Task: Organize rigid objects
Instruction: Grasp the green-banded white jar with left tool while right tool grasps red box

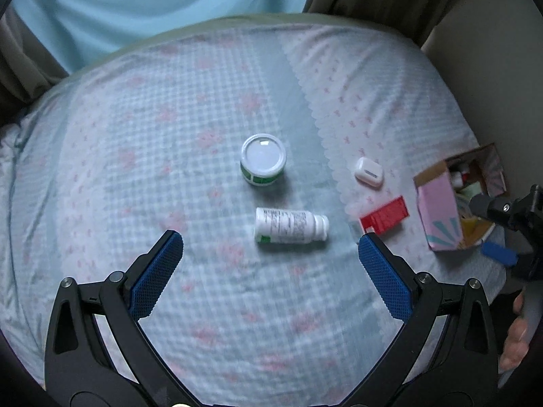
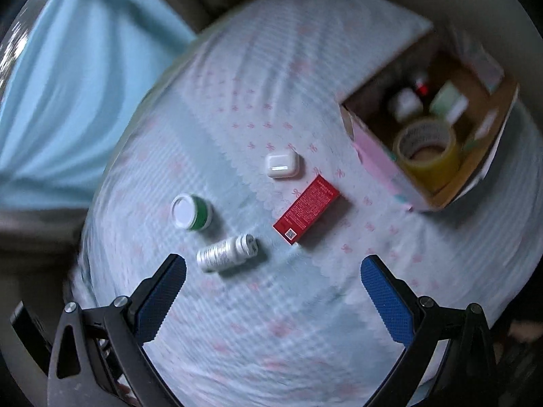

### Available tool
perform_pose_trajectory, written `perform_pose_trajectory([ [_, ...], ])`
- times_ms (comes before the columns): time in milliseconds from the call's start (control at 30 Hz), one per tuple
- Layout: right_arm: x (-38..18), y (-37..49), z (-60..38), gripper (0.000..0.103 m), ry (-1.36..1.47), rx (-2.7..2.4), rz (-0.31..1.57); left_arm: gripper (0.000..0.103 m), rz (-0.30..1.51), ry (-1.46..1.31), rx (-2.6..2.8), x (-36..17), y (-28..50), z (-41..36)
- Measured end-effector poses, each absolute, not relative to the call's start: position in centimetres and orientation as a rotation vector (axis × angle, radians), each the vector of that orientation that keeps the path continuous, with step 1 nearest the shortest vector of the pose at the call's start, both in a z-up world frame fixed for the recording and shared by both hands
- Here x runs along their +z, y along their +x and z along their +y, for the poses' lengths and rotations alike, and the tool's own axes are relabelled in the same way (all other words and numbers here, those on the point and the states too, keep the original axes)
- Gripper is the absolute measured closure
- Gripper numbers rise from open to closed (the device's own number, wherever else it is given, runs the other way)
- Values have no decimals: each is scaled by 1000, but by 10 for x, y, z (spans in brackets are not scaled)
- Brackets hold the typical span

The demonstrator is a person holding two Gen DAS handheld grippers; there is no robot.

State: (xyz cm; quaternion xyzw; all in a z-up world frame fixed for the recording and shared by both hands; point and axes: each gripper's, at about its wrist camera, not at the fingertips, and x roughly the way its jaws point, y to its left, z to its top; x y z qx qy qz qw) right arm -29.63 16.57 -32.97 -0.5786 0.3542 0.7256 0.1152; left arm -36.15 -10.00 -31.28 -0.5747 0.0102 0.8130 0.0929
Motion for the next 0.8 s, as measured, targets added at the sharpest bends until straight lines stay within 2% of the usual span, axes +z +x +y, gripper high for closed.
perform_pose_trajectory([
  [167,-378,-311,172,1,-1624,1926,1214,0,69,-1756,2377,-354,-407,-95],
  [267,-405,-318,177,3,-1589,1830,1252,0,113,-1782,2358,-381,-431,-90],
  [333,-425,-325,180,10,-1579,1766,1272,0,141,-1803,2341,-402,-446,-87],
  [467,-467,-334,186,17,-1552,1597,1359,0,178,-1851,2298,-440,-465,-81],
  [600,-494,-338,189,30,-1516,1483,1417,0,215,-1887,2256,-476,-481,-76],
  [667,-501,-339,190,33,-1492,1441,1433,0,226,-1900,2245,-488,-488,-74],
  [800,-514,-339,190,52,-1469,1353,1458,4,221,-1914,2239,-505,-498,-71],
])
